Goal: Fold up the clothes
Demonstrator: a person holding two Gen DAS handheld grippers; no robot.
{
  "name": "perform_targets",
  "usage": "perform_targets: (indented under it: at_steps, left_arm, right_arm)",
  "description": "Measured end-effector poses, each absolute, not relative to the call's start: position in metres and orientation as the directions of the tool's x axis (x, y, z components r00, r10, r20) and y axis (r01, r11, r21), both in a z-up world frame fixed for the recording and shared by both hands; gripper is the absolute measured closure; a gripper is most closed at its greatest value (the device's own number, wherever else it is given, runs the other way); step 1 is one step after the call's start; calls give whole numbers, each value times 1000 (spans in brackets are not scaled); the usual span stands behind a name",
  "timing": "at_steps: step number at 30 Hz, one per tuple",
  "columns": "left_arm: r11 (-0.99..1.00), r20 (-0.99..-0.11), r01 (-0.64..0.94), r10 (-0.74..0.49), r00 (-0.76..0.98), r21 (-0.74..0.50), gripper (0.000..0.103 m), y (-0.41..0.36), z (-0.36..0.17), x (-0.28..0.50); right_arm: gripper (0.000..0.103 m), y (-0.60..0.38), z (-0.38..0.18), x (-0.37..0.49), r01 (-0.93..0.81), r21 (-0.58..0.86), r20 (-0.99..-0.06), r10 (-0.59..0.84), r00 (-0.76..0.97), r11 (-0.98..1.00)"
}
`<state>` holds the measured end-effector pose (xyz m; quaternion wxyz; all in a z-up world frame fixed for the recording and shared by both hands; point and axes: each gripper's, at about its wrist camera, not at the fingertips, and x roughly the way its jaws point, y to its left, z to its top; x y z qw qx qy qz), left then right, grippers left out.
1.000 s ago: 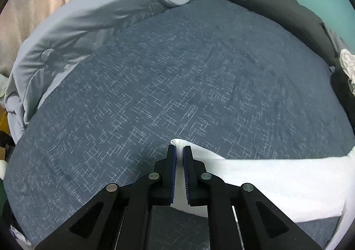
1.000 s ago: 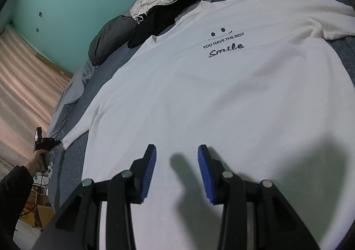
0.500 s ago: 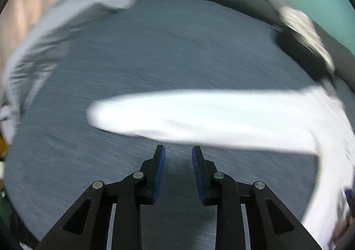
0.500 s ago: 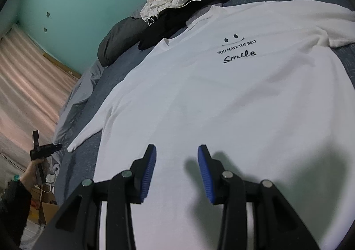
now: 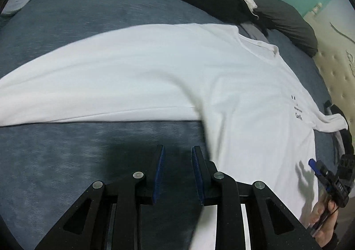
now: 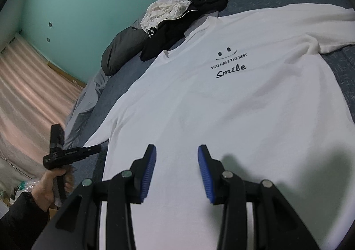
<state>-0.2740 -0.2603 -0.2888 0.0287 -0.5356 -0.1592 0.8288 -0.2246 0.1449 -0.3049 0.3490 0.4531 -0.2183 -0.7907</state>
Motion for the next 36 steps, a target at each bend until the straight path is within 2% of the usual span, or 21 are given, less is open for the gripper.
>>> perform_targets:
  at_steps: [13,19,20,21,22,23,32,36]
  left_arm:
    - [-918,-850,128,286,-442,-375,77,-249,-294,-292]
    - [-923,-856,120,283,-432,-366,77,-248,-296,-293]
    - [-921,-856,123,287,-431,-370,82,-249,-298,-294]
    - [-920,-856,124,287,-430,-371,93,-249,-299,-294]
    - [-923,-859,124,281,-428,-364,100,-249,-299,-295]
    - [-925,-860,125,277,-428,-360,103,-248,-299,-295]
    - [-929,-853,127,258,-453,-349,103,-254,-290,-293]
    - [-937,-857,156,208,-471,-313,103,-265,-286,-291]
  right_arm:
    - [64,147,-308,-228,344,673,-563,-755,-336,-655]
    - [64,148,-310,-228,334,676,-566,-753,-336,-657]
    - [64,147,-310,-228,334,676,-567,-753,-335,-657]
    - [64,147,-310,-228,334,676,-567,-753,-334,-657]
    - [64,147,-310,-228,334,676,-567,-753,-334,-657]
    - [64,147,-310,-228,334,675,-567,-753,-334,-658]
    - [64,148,-311,-229,328,677,-569,-751,-335,-659]
    - [64,147,-312,-230,329,677,-569,-752,-333,-659]
